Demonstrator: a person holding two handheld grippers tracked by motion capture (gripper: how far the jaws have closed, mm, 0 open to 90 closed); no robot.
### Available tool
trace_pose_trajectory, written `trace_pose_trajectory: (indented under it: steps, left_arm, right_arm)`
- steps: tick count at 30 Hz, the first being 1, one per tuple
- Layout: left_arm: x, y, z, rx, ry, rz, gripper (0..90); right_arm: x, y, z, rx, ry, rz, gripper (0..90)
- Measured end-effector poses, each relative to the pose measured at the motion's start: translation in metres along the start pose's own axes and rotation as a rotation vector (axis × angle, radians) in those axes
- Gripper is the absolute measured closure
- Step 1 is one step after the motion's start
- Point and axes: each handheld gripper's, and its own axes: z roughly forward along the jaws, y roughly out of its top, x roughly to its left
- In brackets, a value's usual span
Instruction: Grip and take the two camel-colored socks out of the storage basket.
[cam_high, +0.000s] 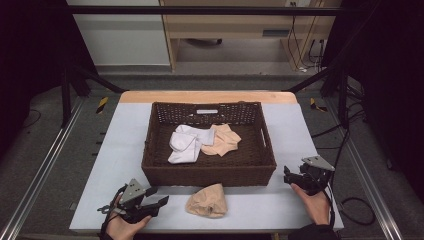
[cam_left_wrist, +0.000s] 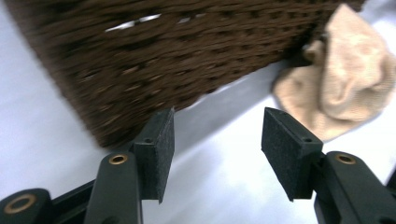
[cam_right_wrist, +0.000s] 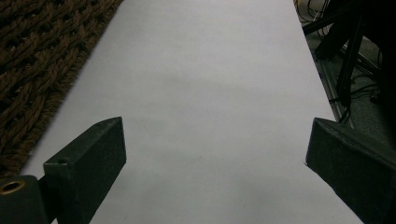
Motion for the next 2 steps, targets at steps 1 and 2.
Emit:
trace_pose_trajectory:
  steps: [1,2]
  left_arm:
    - [0.0000,0.0000,0.0000,0.000,0.000,0.000,43.4]
    - [0.0016,-0.0001,-0.0011,-0.004,0.006,-0.004,42.9]
  right_arm:
    - [0.0000,0.0000,0.0000,0.000,0.000,0.000,5.2]
    - [-0.0002,0.0002,-0.0003,0.000,0.000,0.007,5.2]
